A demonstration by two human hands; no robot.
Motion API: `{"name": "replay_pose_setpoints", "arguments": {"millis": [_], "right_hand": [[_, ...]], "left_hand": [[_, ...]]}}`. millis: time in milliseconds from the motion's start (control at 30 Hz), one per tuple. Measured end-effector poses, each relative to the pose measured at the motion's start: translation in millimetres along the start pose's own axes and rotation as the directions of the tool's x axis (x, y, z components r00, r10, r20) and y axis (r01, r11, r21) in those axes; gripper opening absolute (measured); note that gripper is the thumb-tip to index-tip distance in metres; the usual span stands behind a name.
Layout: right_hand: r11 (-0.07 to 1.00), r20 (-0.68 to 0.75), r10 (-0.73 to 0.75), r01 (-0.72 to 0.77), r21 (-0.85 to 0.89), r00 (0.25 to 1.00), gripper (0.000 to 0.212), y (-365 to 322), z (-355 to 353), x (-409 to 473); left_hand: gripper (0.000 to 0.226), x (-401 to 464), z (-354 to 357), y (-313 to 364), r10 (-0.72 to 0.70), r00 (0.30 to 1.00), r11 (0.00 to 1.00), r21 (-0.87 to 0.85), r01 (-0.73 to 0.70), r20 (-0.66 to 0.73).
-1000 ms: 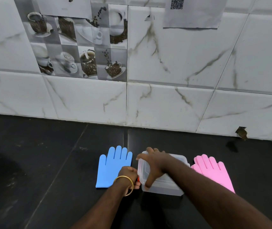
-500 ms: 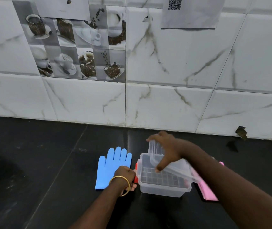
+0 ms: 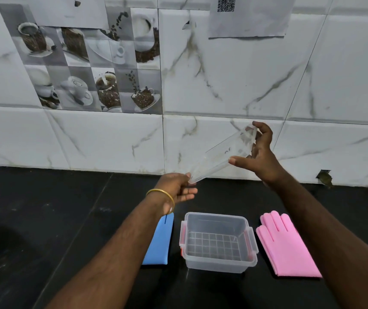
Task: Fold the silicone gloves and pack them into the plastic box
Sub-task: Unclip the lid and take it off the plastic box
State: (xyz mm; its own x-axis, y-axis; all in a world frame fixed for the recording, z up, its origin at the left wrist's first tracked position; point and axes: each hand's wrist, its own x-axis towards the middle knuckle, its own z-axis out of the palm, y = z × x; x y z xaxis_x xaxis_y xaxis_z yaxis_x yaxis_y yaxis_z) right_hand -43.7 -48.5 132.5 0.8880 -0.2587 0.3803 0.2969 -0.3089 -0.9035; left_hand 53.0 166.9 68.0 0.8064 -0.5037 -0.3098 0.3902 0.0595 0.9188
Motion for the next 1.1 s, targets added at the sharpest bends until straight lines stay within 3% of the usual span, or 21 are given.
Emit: {"name": "replay_pose_setpoints", "arguments": {"millis": [167,367,433,533,567,633,833,1100], "right_hand": [[0.980,-0.045,0.198,-0.199,-0.006,0.979,0.105,46,-22,-7],[0.847,-0.169,0.488,-0.512,-0.144,0.856,0.045,108,-22,-18],[0.811,-0.181,0.557,-0.578,-0.093,0.811,0.033,121,-15,-25],[0.748,-0.191,0.640,-0.660,-0.062,0.744,0.015,135,-7,-33],[0.730,-0.198,0.658,-0.680,-0.069,0.727,0.012,141,-6,-33],[0.689,-0.203,0.691,-0.717,-0.103,0.694,0.017,150,-4,-31],[0.573,-0.156,0.792,-0.807,-0.142,0.590,0.059,169,-1,-25],[0.499,-0.114,0.852,-0.859,-0.116,0.511,0.068,183,2,-26]], "left_hand": [[0.016,29,-5,-1,0.068,0.990,0.994,0.098,-0.056,-0.125],[0.035,56,-7,-39,0.051,0.986,0.954,0.299,-0.001,-0.160],[0.031,64,-11,-55,-0.004,0.985,0.938,0.341,0.063,-0.171],[0.008,75,-13,-74,-0.072,0.976,0.914,0.379,0.148,-0.207],[0.015,78,-13,-77,-0.093,0.972,0.900,0.399,0.175,-0.216],[0.034,84,-13,-83,-0.139,0.961,0.884,0.408,0.230,-0.239],[0.070,95,-15,-93,-0.250,0.913,0.863,0.353,0.362,-0.323],[0.080,102,-14,-100,-0.231,0.925,0.716,0.590,0.372,-0.303]]}}
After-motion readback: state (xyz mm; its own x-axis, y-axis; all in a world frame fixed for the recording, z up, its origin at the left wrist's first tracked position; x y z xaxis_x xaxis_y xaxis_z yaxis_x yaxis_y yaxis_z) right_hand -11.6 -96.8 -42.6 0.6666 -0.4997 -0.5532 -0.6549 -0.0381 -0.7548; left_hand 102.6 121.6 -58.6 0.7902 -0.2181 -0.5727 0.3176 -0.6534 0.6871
